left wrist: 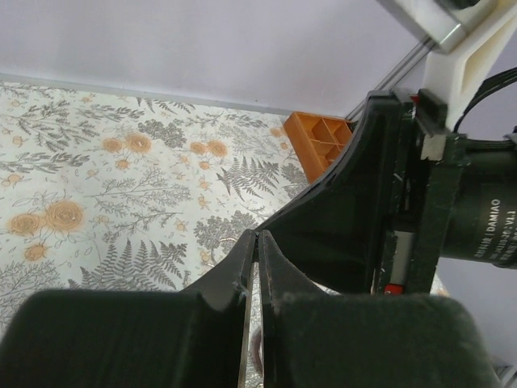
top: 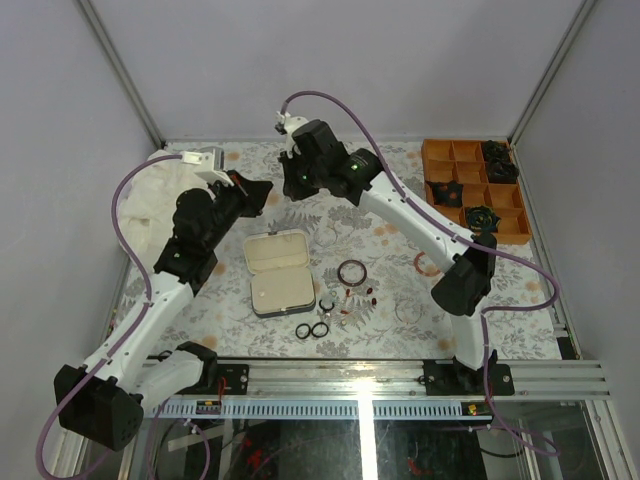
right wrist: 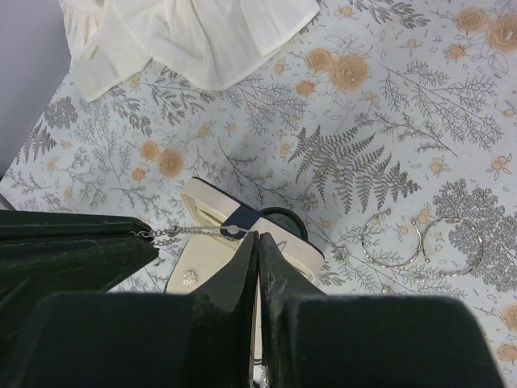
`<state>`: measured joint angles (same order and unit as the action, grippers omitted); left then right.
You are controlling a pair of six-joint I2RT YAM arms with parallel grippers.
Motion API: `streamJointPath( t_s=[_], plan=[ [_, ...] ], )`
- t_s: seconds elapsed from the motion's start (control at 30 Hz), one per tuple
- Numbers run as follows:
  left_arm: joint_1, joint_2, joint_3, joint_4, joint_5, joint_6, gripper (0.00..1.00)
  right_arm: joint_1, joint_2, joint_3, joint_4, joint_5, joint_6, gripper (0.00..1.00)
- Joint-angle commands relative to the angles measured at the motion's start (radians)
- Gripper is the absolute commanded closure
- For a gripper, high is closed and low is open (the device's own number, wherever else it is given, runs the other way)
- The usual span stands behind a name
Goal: Organize the mixed jewelry
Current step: Place the jewelry in the jewelry box.
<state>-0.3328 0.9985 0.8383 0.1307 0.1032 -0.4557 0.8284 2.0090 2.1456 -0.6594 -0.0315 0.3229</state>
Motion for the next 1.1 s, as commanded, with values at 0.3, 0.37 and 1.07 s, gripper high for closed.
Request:
streamJointPath(
  t_s=[0.3, 0.37, 1.07],
  plan=[
    [0.009, -0.005, -0.004, 0.143, 0.039, 0.019, 1.0, -0.007, -0.124, -0.034, 0.079, -0.037, -0.028, 1.0],
    [0.009, -0.011, -0.003, 0.139, 0.046, 0.014, 1.0, -0.006, -0.131, -0.037, 0.074, -0.045, -0.029, 1.0],
    [0.009, -0.201, -0.011, -0.214, 0.095, -0.063, 1.0, 0.047, -0.299, -0.284, 0.115, -0.116, 0.044, 1.0]
  ],
)
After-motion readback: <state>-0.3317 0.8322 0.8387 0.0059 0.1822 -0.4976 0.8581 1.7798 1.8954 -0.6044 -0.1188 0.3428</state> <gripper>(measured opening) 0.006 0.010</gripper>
